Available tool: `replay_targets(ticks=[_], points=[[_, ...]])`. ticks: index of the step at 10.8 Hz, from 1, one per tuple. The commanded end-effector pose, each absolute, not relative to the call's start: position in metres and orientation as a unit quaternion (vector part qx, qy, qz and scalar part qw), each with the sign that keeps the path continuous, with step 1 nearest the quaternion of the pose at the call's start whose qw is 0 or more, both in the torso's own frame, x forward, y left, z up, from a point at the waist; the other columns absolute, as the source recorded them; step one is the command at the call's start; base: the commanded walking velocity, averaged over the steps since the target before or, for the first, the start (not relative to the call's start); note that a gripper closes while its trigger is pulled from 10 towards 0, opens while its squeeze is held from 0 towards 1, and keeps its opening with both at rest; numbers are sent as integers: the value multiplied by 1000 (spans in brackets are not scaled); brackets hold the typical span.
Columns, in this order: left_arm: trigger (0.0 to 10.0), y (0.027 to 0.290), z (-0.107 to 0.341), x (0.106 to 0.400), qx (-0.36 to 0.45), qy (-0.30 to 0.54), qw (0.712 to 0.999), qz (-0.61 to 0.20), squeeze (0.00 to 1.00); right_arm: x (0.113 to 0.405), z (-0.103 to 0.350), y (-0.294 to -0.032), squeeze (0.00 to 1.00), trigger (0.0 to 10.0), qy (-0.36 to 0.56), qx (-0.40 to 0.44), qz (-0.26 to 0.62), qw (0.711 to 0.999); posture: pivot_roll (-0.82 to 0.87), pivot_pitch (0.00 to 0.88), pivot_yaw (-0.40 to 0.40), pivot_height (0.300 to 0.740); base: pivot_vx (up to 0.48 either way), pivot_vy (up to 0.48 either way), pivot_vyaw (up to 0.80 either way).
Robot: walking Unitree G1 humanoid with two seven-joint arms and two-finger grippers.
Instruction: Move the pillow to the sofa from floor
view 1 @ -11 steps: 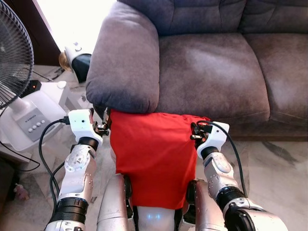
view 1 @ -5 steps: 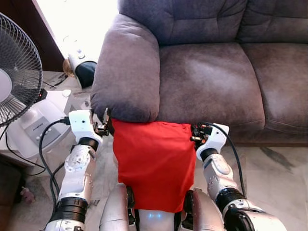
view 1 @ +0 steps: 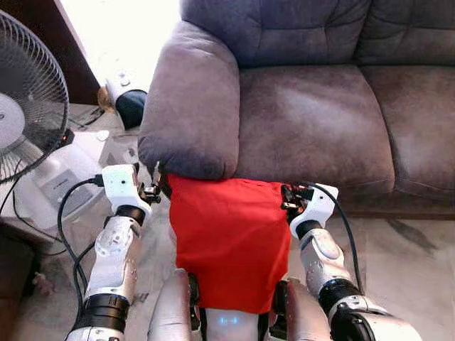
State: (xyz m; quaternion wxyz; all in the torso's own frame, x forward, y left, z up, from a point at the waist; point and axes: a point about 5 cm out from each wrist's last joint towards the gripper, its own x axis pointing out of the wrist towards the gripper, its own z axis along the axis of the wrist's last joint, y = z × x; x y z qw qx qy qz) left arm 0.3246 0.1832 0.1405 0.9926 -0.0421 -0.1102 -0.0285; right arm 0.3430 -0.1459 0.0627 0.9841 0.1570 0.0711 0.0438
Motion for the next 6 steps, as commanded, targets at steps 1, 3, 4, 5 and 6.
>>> replay_targets(ticks=[1, 3, 4, 5, 6], points=[[10000, 185, 136, 321, -33, -102, 994, -29, 0, 339, 56, -146, 0, 10000, 85, 159, 43, 983, 225, 245, 21, 582, 0, 0, 0], [10000, 184, 136, 321, -33, -102, 994, -31, 0, 340, 57, -145, 0, 10000, 86, 153, 42, 984, 224, 246, 22, 572, 0, 0, 0], [10000, 185, 137, 321, -32, -102, 994, -31, 0, 340, 56, -144, 0, 10000, 88, 156, 40, 983, 226, 247, 23, 572, 0, 0, 0], [10000, 185, 137, 321, -31, -103, 994, -31, 0, 340, 56, -144, 0, 10000, 92, 156, 39, 983, 226, 249, 24, 572, 0, 0, 0], [10000, 185, 137, 320, -31, -103, 994, -31, 0, 340, 56, -144, 0, 10000, 94, 157, 37, 982, 227, 250, 23, 572, 0, 0, 0]])
